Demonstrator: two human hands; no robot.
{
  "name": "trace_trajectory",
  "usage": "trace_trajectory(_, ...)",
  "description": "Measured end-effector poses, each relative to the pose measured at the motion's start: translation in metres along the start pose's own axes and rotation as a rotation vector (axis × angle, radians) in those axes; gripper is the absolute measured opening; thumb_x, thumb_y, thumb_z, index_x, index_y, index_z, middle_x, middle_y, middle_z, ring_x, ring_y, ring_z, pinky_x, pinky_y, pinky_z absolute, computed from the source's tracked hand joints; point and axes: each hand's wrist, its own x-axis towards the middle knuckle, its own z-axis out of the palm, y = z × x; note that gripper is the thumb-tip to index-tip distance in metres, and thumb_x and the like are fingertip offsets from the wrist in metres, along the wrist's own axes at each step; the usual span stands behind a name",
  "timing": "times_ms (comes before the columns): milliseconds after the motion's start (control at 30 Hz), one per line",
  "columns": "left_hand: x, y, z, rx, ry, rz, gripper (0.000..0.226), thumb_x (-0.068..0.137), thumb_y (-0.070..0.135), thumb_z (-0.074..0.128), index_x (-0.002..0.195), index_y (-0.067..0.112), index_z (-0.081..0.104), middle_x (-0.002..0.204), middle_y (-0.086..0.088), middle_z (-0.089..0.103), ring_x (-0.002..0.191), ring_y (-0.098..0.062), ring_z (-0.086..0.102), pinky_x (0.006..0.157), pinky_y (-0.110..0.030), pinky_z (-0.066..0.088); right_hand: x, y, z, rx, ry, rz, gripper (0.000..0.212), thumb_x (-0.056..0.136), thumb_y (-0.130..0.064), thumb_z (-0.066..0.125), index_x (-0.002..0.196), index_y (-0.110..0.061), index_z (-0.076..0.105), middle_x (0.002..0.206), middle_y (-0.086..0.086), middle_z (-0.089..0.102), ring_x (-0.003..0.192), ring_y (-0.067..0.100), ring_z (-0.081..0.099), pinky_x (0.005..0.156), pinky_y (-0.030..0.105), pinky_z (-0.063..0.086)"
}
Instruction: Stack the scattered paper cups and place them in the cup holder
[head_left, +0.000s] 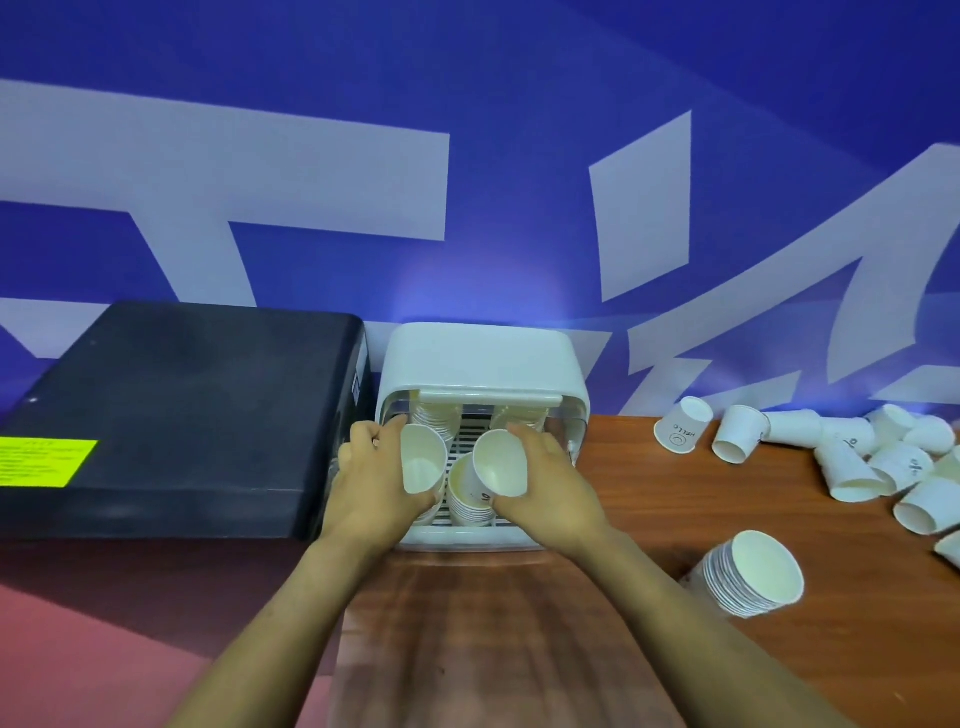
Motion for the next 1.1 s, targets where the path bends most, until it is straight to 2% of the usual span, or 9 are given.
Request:
trace_trajectory(233,0.009,-0.005,0.007,0.051,-0.085,-0.016,0.075,0.077,0.04,0.072,0.139,0.025,0.032,0.128,-0.001,0.028,0.118,-0.024,0.034,0.09,-0.034,0.044,0.013,0.0,0.011,-0.038,-0.043,-0.014,0.082,0.079,-0.03,0.068,0.146,-0.03,0.023,0.149,-0.007,0.029,0.134,0.016,0.035,0.096,0.032,0.041)
trace_trajectory(400,0.012,-0.01,0.015,0.039,-0.109,-0.038,0.075,0.076,0.041,0.071,0.138,0.025,0.033,0.126,-0.001,0.03,0.116,-0.025,0.036,0.087,-0.034,0.042,0.02,0.002,0.025,-0.053,-0.055,-0.028,0.083,0.078,-0.038,0.069,0.147,-0.029,0.023,0.148,-0.009,0.03,0.136,0.011,0.031,0.105,0.035,0.038)
trace_trajectory(500,0.014,-0.013,0.02,0.05,-0.136,-0.047,0.078,0.075,0.04,0.073,0.139,0.024,0.032,0.127,-0.002,0.029,0.116,-0.026,0.037,0.089,-0.035,0.043,0.024,0.004,0.03,-0.064,-0.08,-0.027,0.088,0.076,-0.043,0.07,0.148,-0.027,0.022,0.15,-0.006,0.029,0.137,0.013,0.031,0.107,0.035,0.036)
trace_trajectory(633,0.015,-0.021,0.026,0.086,-0.195,-0.064,0.089,0.073,0.04,0.075,0.144,0.024,0.023,0.13,-0.003,0.026,0.118,-0.027,0.036,0.09,-0.036,0.044,0.029,0.01,0.036,-0.09,-0.129,-0.01,0.092,0.074,-0.047,0.073,0.148,-0.024,0.023,0.149,-0.002,0.032,0.136,0.017,0.033,0.108,0.037,0.035)
trace_trajectory(800,0.012,-0.026,0.033,0.091,-0.27,-0.086,0.109,0.074,0.041,0.076,0.152,0.022,0.003,0.149,-0.005,0.012,0.132,-0.03,0.03,0.101,-0.041,0.042,0.028,0.018,0.04,-0.108,-0.193,0.027,0.101,0.073,-0.05,0.072,0.151,-0.025,0.014,0.151,0.002,0.026,0.137,0.022,0.032,0.107,0.041,0.037)
trace_trajectory(867,0.011,-0.025,0.033,0.082,-0.28,-0.098,0.11,0.074,0.041,0.076,0.152,0.022,0.001,0.153,-0.005,0.006,0.135,-0.031,0.027,0.104,-0.043,0.039,0.028,0.019,0.038,-0.1,-0.199,0.02,0.098,0.073,-0.049,0.072,0.15,-0.025,0.017,0.149,0.002,0.028,0.135,0.022,0.034,0.106,0.041,0.038)
trace_trajectory(1000,0.008,-0.015,0.027,0.07,-0.256,-0.094,0.101,0.078,0.038,0.072,0.152,0.024,0.005,0.157,-0.003,0.0,0.141,-0.028,0.017,0.111,-0.044,0.029,0.025,0.019,0.026,-0.05,-0.143,-0.014,0.086,0.075,-0.043,0.072,0.147,-0.026,0.027,0.147,0.0,0.032,0.135,0.02,0.034,0.107,0.037,0.037)
trace_trajectory(1100,0.004,0.002,0.017,0.043,-0.203,-0.017,0.077,0.084,0.037,0.064,0.148,0.027,0.023,0.154,-0.001,0.016,0.139,-0.026,0.02,0.111,-0.041,0.027,0.017,0.02,0.01,-0.054,-0.1,-0.049,0.074,0.08,-0.039,0.068,0.145,-0.026,0.034,0.147,-0.004,0.032,0.134,0.016,0.035,0.105,0.034,0.037)
